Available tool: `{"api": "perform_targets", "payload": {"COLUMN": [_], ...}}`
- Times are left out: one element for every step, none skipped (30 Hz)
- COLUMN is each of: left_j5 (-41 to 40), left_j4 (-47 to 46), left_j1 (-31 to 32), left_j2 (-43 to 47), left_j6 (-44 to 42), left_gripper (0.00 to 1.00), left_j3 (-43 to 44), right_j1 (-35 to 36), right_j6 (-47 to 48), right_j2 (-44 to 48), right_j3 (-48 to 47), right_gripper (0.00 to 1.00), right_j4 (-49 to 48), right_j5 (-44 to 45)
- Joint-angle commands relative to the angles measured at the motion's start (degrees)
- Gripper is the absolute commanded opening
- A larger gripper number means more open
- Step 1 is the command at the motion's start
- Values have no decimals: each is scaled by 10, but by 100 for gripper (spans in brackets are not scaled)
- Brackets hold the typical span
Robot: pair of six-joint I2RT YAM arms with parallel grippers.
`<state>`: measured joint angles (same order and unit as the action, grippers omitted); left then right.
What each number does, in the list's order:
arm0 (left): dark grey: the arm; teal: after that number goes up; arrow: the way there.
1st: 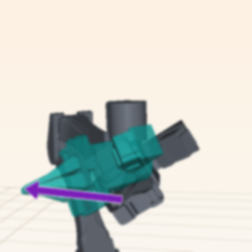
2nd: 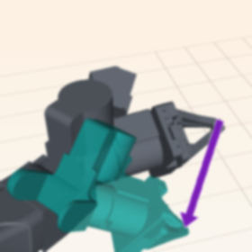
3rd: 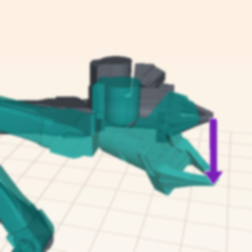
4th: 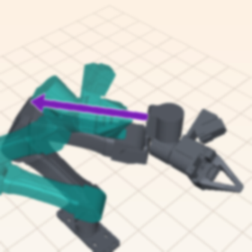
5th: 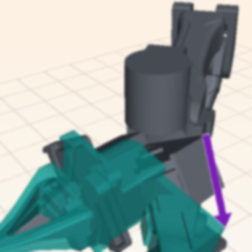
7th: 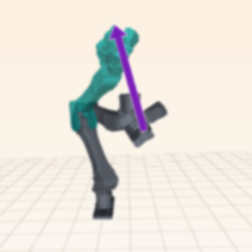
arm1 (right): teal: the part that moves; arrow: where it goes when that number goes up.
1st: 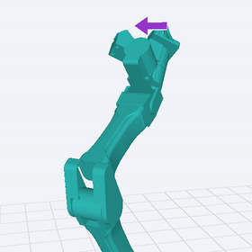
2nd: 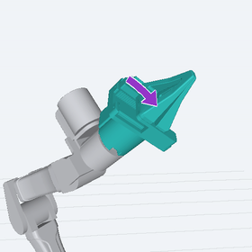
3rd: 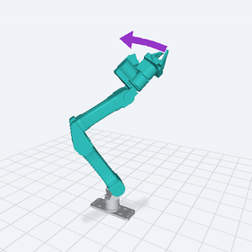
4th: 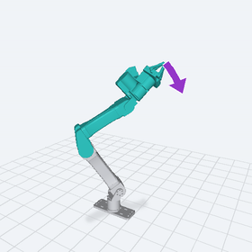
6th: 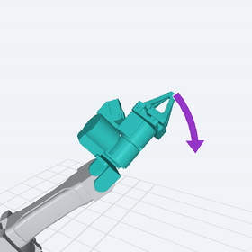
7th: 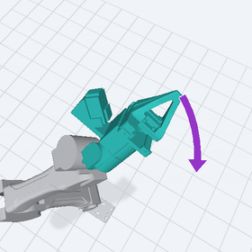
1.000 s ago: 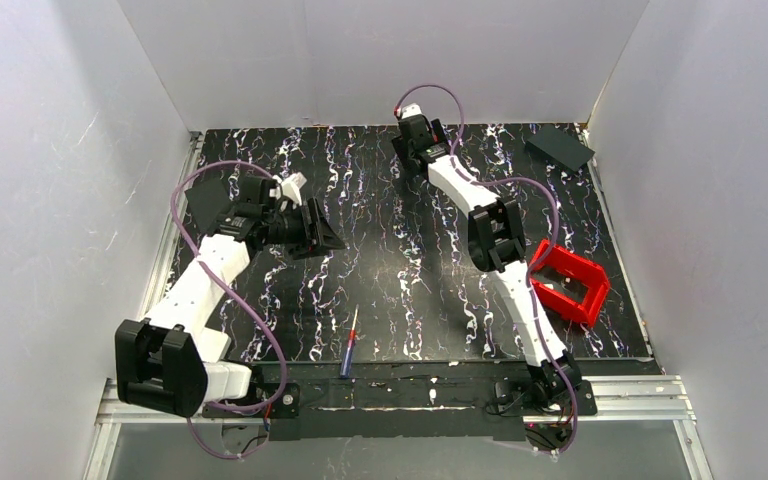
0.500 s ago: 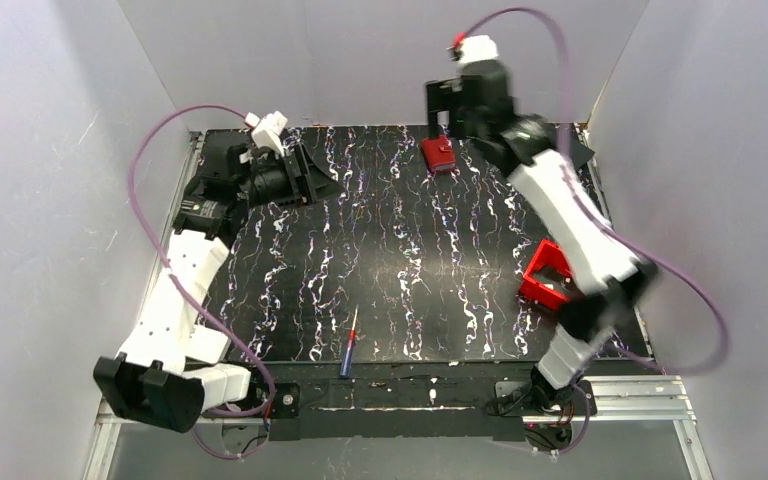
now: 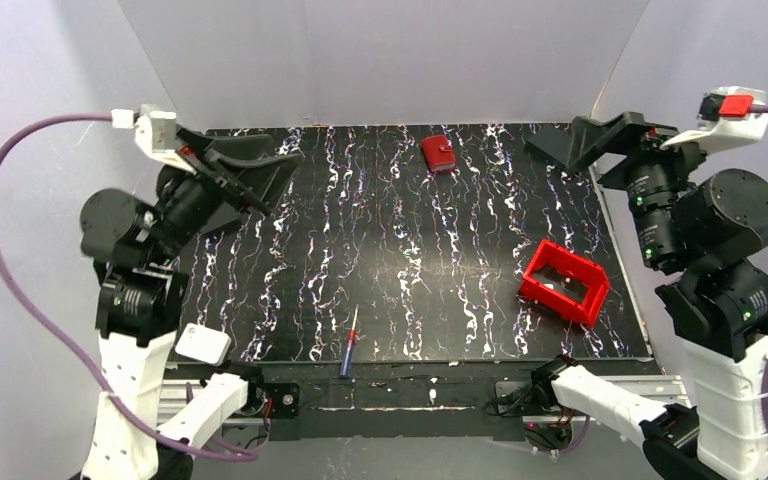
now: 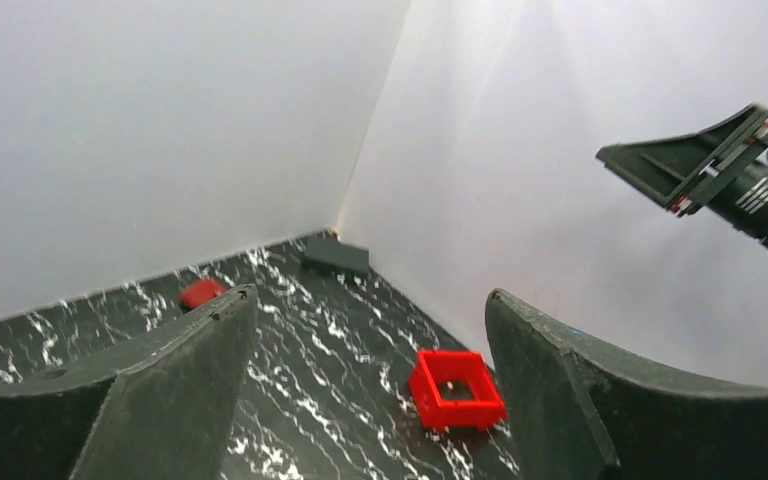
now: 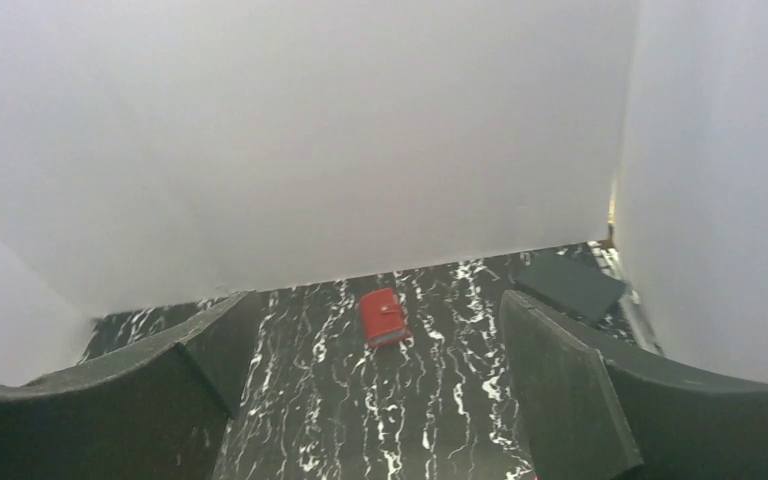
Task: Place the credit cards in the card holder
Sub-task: Reset both arms
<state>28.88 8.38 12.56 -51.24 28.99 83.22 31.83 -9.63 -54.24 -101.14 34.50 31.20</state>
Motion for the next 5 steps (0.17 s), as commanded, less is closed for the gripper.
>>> {"api": "perform_targets", "payload": {"left_j5": [-51, -54, -59, -59, -59], "left_j4": [-38, -38, -36, -36, -36], "left_j1": [1, 1, 1, 1, 1], "left_j2": [18, 21, 22, 23, 23], "left_j6": [-5, -5, -5, -5, -4], "left_gripper": [83, 83, 83, 83, 83], "left_j3": [-17, -18, -19, -19, -19], "right_j1": [-1, -1, -1, -1, -1], "right_j6": [19, 38, 46, 35, 25], "right_j2": [13, 26, 33, 30, 24], "right_j3": [-4, 19, 38, 38, 36], "right_gripper": [98, 98, 98, 98, 98], "right_j4": [-16, -42, -48, -41, -36], "right_j5": [72, 46, 29, 25, 31]}}
